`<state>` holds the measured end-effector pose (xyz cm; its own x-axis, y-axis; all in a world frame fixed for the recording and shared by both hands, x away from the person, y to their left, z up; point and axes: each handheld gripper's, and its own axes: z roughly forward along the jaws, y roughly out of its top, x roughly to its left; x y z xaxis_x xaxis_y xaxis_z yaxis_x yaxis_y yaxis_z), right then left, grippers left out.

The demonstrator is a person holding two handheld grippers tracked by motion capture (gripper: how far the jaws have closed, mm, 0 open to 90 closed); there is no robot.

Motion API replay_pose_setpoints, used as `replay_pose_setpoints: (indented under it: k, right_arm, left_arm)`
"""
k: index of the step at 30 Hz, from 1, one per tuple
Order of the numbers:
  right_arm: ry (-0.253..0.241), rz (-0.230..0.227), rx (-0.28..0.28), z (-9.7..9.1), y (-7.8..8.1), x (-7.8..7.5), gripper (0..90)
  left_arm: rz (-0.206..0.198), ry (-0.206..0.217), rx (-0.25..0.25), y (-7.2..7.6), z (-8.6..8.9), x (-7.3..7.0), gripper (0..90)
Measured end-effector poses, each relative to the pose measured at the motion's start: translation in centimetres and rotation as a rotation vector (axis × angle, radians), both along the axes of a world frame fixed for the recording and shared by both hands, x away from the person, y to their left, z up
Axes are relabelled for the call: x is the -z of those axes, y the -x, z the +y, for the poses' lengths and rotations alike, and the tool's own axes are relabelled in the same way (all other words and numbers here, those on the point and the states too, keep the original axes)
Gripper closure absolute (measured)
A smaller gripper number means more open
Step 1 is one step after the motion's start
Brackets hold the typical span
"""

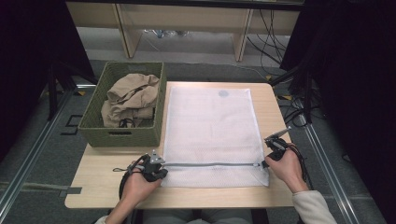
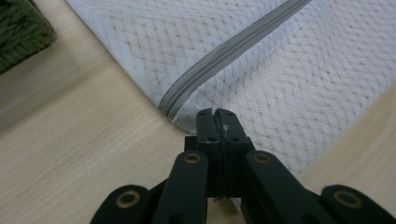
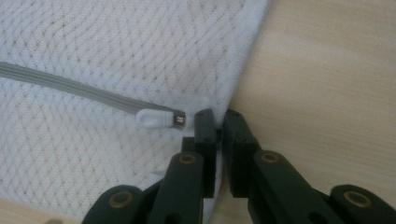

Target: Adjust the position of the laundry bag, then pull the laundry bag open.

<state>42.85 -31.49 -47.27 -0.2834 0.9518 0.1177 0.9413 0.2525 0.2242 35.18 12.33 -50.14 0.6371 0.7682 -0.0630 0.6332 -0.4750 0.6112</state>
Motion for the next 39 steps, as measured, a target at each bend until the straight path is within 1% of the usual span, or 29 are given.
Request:
replay_pose_setpoints:
  k: [2,5,6,8,9,10,11,12,14,15,16,18,19,21,22,23,24,25,26,27,29,30,31,32,34,36,37,38,39]
  right_arm:
    - [-0.006,0.014,0.018,0.1,0.5,-0.3,86.0]
    - [-0.006,0.001,-0.018,0.0,1.2,-0.3,85.8]
    - [-0.002,0.007,-0.021,0.1,1.4,-0.3,85.6]
    - [-0.002,0.021,-0.002,0.3,1.7,-0.4,85.5]
    - [0.01,0.004,-0.044,0.2,1.8,-0.3,85.1]
    - [0.01,0.004,-0.044,0.2,1.8,-0.3,85.1]
    - [0.008,0.041,0.013,0.6,2.2,-0.7,84.6]
    - [0.016,0.021,-0.021,0.4,2.2,-0.6,83.5]
    - [0.017,0.007,-0.027,0.3,2.2,-0.6,82.2]
    - [0.008,0.043,0.03,0.6,2.4,-0.8,81.2]
    - [-0.012,0.016,0.04,0.4,2.5,-0.9,79.3]
    - [-0.013,0.019,0.05,0.3,2.5,-1.3,79.2]
    - [-0.005,-0.019,-0.002,-0.4,2.2,-1.6,78.3]
    - [-0.014,-0.019,0.018,-0.6,2.2,-1.9,77.7]
    - [-0.014,-0.019,0.018,-0.6,2.2,-1.9,77.7]
    - [-0.015,0.0,0.053,-0.5,2.4,-2.1,76.9]
    - [-0.015,0.0,0.053,-0.5,2.4,-2.1,76.9]
    - [-0.017,-0.021,0.022,-0.7,2.4,-2.0,76.6]
    - [-0.016,-0.011,0.037,-0.7,2.4,-2.0,76.2]
    - [-0.021,0.007,0.082,-0.4,2.6,-2.3,75.6]
    - [-0.023,-0.001,0.089,-0.6,2.6,-2.4,75.2]
    - [-0.026,0.024,0.115,-0.4,2.6,-2.7,75.1]
    - [-0.031,0.026,0.116,-0.5,2.7,-2.8,74.8]
    - [-0.023,-0.019,0.085,-0.7,2.6,-2.6,74.6]
    - [-0.034,0.022,0.093,-0.7,2.6,-3.1,73.7]
    - [-0.037,0.013,0.103,-0.6,2.6,-3.2,73.2]
    - [-0.046,-0.023,0.04,-1.1,2.3,-2.9,72.4]
    - [-0.046,-0.023,0.04,-1.1,2.3,-2.9,72.4]
    - [-0.044,0.003,0.085,-0.8,2.3,-3.2,72.4]
  left_arm:
    - [-0.003,0.015,0.003,0.5,0.3,-0.3,89.1]
    - [0.006,0.037,-0.017,1.1,0.6,-0.2,88.9]
    - [0.009,0.03,-0.01,1.3,0.6,-0.3,88.8]
    - [0.015,0.038,-0.008,1.5,0.6,-0.2,88.1]
    - [0.018,0.033,0.008,1.9,0.7,-0.2,87.2]
    - [0.018,0.033,0.008,1.9,0.7,-0.2,85.7]
    - [0.003,0.032,0.02,2.2,0.8,-0.3,82.7]
    - [-0.008,0.042,0.024,2.2,0.9,-0.4,78.2]
    - [-0.029,0.056,0.014,2.2,1.0,-0.6,67.3]
    - [-0.052,0.065,0.017,2.1,1.3,-1.0,67.3]
    - [-0.074,0.08,0.017,2.0,1.5,-1.3,56.0]
    - [-0.144,0.138,-0.024,1.6,1.6,-1.9,51.5]
    - [-0.187,0.129,-0.028,1.3,1.5,-2.0,44.7]
    - [-0.205,0.139,-0.024,1.0,1.3,-2.0,41.4]
    - [-0.205,0.139,-0.024,1.0,1.3,-2.0,40.1]
    - [-0.2,0.156,-0.018,0.6,0.7,-1.9,39.4]
    - [-0.2,0.156,-0.018,0.6,0.7,-1.9,38.8]
    - [-0.206,0.15,-0.009,0.4,0.4,-1.8,38.8]
    - [-0.205,0.158,-0.011,0.3,0.1,-1.8,38.1]
    - [-0.201,0.184,0.004,0.0,-0.4,-1.7,37.7]
    - [-0.202,0.171,0.017,-0.1,-0.9,-1.8,36.7]
    - [-0.204,0.187,0.018,-0.1,-1.1,-1.9,36.5]
    - [-0.21,0.18,0.022,-0.2,-1.2,-2.1,36.4]
    - [-0.207,0.188,0.027,-0.2,-1.3,-2.2,36.4]
    - [-0.216,0.193,0.032,-0.2,-1.7,-2.4,36.5]
    - [-0.211,0.192,0.048,-0.3,-1.8,-2.6,37.5]
    - [-0.203,0.199,0.056,-0.7,-2.2,-2.7,38.2]
    - [-0.203,0.199,0.056,-0.7,-2.2,-2.7,39.3]
    - [-0.205,0.188,0.056,-0.8,-2.4,-2.8,39.3]
